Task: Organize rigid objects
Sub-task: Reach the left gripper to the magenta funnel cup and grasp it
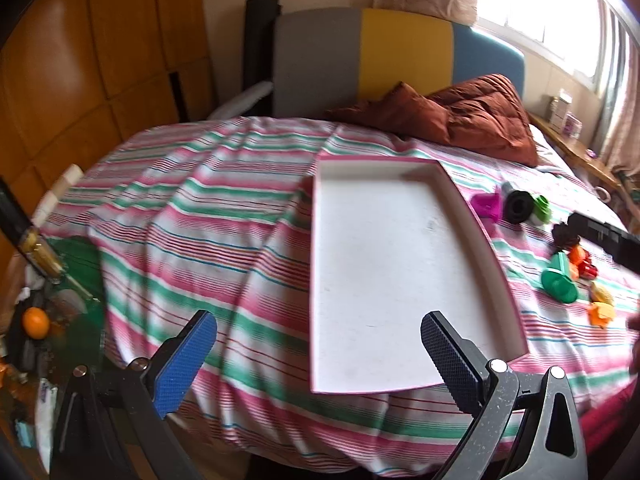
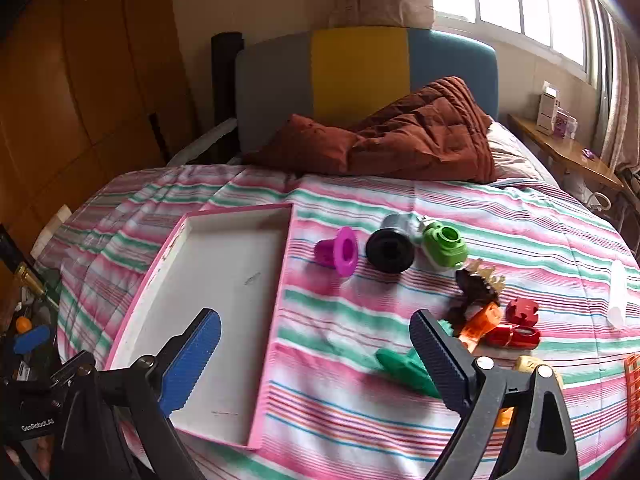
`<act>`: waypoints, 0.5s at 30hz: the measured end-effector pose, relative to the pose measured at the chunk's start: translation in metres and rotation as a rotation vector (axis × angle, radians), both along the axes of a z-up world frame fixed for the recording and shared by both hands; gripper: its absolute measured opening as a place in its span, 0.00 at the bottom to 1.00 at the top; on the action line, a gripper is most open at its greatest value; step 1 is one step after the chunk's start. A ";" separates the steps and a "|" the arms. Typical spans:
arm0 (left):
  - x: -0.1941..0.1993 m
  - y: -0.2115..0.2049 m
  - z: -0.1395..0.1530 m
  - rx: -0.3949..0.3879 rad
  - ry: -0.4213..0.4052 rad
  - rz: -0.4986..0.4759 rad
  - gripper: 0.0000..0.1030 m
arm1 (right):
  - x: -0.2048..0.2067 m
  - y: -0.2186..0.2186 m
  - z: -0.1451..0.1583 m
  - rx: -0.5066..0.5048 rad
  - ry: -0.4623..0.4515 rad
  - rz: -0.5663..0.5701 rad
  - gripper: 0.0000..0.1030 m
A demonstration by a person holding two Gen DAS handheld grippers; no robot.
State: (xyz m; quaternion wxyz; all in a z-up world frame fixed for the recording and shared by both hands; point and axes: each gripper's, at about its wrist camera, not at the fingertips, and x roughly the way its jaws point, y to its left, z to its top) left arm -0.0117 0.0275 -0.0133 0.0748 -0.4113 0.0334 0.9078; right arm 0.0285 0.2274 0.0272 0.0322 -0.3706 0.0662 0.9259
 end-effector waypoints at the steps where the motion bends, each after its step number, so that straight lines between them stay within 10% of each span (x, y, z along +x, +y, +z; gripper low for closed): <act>1: -0.001 0.003 0.000 0.009 -0.007 -0.011 1.00 | -0.001 0.012 0.002 -0.004 0.003 -0.019 0.94; 15: -0.034 0.083 0.018 0.004 -0.012 -0.263 1.00 | -0.003 0.142 -0.025 -0.163 -0.030 -0.298 0.94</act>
